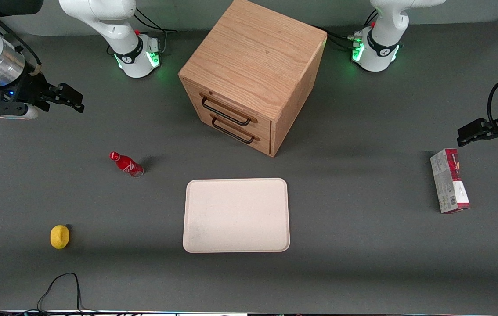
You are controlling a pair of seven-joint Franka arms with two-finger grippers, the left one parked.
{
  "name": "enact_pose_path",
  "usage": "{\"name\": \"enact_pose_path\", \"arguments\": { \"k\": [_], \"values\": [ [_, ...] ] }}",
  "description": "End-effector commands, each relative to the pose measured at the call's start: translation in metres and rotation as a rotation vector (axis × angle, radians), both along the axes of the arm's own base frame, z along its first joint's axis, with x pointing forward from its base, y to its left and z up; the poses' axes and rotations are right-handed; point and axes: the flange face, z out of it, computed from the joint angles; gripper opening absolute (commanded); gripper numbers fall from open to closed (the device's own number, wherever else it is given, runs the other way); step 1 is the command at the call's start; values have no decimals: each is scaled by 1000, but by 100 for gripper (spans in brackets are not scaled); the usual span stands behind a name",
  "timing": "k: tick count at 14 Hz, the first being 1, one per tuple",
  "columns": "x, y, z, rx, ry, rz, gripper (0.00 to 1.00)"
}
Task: Open upper drawer
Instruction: 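Move the right gripper to the upper drawer's black handle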
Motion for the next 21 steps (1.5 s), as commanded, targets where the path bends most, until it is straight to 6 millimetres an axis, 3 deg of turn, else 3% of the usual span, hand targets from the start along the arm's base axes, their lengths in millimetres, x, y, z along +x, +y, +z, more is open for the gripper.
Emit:
{"name": "enact_pose_path", "arguments": {
  "k": [1,3,5,8,10,13,16,21],
  "values": [
    [7,-2,3,-7,13,15,100],
    [35,-2,3,12,10,24,100],
    [48,17,-1,21,44,50,100],
    [53,105,-8,50,61,257,100],
    [38,164,-1,77,48,457,100],
    [8,231,-3,104,56,698,100],
    [-6,265,-15,134,86,851,100],
    [-3,287,-52,209,163,945,100]
  ]
}}
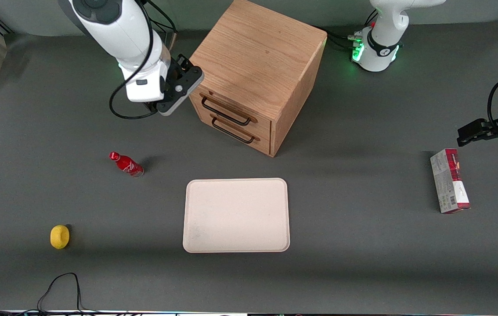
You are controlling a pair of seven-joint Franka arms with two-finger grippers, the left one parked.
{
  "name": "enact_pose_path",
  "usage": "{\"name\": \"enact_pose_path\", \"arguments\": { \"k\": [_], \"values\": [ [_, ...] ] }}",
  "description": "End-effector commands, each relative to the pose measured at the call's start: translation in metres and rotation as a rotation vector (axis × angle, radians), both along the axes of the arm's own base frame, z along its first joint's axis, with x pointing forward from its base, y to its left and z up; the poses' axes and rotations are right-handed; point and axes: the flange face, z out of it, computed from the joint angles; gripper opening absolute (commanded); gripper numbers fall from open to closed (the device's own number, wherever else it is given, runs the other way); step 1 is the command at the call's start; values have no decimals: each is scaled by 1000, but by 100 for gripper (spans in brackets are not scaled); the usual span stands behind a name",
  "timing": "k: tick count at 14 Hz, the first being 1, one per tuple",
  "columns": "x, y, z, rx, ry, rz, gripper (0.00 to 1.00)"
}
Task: Open upper drawer
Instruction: 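Move the right gripper to the upper drawer's black handle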
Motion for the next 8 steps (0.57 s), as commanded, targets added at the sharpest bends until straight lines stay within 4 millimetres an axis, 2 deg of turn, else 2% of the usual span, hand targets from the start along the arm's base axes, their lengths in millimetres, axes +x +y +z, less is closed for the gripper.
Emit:
{"name": "enact_pose_path", "arguments": {
  "k": [1,4,8],
  "values": [
    [15,9,-26,52,86,49,100],
    [21,27,-57,95,124,75,100],
    [19,43,-85,105,133,97,100]
  ]
}}
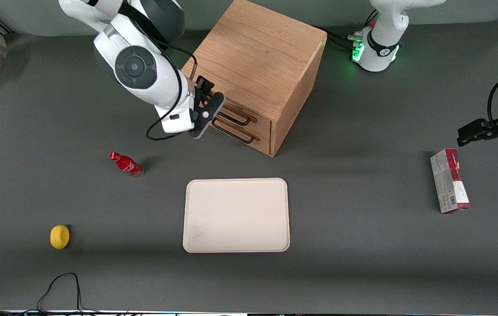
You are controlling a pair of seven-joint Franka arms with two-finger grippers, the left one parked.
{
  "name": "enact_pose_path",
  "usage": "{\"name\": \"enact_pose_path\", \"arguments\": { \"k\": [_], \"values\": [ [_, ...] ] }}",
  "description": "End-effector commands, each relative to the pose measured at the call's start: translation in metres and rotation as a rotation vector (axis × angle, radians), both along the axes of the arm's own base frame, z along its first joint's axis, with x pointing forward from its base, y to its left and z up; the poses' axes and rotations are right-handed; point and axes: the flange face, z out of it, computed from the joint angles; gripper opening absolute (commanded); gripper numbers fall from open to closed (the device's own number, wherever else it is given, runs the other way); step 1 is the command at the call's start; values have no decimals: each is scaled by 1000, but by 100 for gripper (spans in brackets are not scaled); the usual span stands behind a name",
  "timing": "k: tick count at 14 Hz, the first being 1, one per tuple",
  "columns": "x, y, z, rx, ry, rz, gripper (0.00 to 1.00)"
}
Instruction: Open upper drawer
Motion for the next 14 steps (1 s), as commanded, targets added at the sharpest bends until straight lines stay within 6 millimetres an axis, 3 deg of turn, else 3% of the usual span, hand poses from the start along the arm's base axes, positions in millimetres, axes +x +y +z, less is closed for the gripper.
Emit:
{"name": "enact_pose_path", "arguments": {
  "k": [1,10,14],
  "values": [
    [-2,12,-14,29,-3,32,100],
    [-1,14,-64,8,-41,41,100],
    [-4,21,-77,28,-63,38,100]
  ]
}}
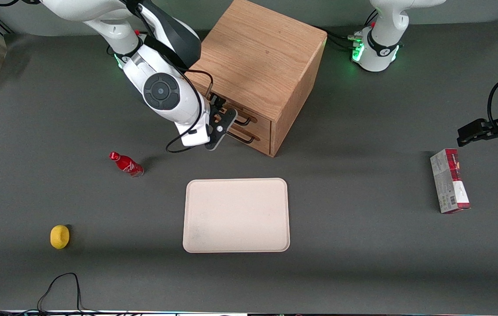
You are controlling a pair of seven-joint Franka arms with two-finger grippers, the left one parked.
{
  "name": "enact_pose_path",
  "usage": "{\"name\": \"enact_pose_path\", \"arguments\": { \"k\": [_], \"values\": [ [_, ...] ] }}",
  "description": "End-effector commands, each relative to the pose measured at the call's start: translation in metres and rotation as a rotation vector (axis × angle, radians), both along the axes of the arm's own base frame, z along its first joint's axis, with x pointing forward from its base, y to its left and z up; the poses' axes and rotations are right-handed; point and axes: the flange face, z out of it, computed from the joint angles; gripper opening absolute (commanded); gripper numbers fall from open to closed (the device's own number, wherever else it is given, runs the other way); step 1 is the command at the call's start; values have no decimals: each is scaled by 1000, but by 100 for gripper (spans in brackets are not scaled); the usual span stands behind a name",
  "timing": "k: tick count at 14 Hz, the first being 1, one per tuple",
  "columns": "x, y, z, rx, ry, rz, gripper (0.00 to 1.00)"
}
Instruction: Open upper drawer
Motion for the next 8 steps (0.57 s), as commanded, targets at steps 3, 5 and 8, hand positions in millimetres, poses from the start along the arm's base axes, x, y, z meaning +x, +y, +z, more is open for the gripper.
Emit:
{"name": "enact_pose_path", "arguments": {
  "k": [3,5,8],
  "values": [
    [-1,4,-12,-3,-43,40,100],
    [6,0,-18,-28,-67,58,100],
    [29,-10,-15,-40,-105,52,100]
  ]
}}
